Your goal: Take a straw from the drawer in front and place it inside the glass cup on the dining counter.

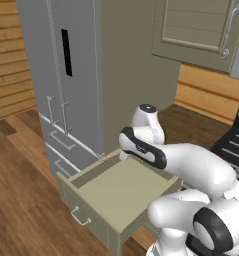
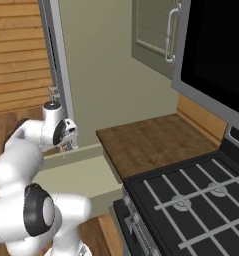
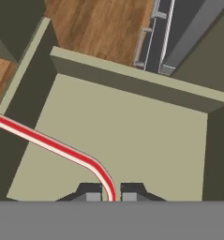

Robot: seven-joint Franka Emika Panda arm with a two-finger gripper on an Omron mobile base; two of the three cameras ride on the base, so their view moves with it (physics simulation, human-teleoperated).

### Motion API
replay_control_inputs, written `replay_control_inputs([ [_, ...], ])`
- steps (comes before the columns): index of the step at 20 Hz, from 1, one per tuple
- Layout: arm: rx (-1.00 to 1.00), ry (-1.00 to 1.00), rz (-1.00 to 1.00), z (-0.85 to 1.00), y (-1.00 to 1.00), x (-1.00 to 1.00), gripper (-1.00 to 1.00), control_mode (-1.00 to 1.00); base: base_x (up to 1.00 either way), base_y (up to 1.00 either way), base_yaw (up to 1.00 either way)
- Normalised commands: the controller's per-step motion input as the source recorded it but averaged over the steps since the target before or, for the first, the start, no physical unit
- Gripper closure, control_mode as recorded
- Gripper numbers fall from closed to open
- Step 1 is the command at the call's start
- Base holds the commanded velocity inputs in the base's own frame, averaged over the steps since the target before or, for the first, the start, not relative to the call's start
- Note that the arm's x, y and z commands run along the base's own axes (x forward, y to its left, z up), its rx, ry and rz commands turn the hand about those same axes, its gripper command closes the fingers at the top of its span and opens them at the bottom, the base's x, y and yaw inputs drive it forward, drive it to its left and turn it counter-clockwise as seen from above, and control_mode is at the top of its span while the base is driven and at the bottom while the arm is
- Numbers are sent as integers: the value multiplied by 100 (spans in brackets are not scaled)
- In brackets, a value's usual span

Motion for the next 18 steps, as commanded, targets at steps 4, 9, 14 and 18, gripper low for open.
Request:
replay_control_inputs([
  [4,-1,0,-7,100,-16,-56,100,-100,0,0,0],
  [9,-1,3,-12,80,-47,-79,100,-100,0,0,0],
  [14,0,4,-14,17,-71,-94,100,-100,0,0,0],
  [18,0,3,-18,0,-44,-53,100,-100,0,0,0],
])
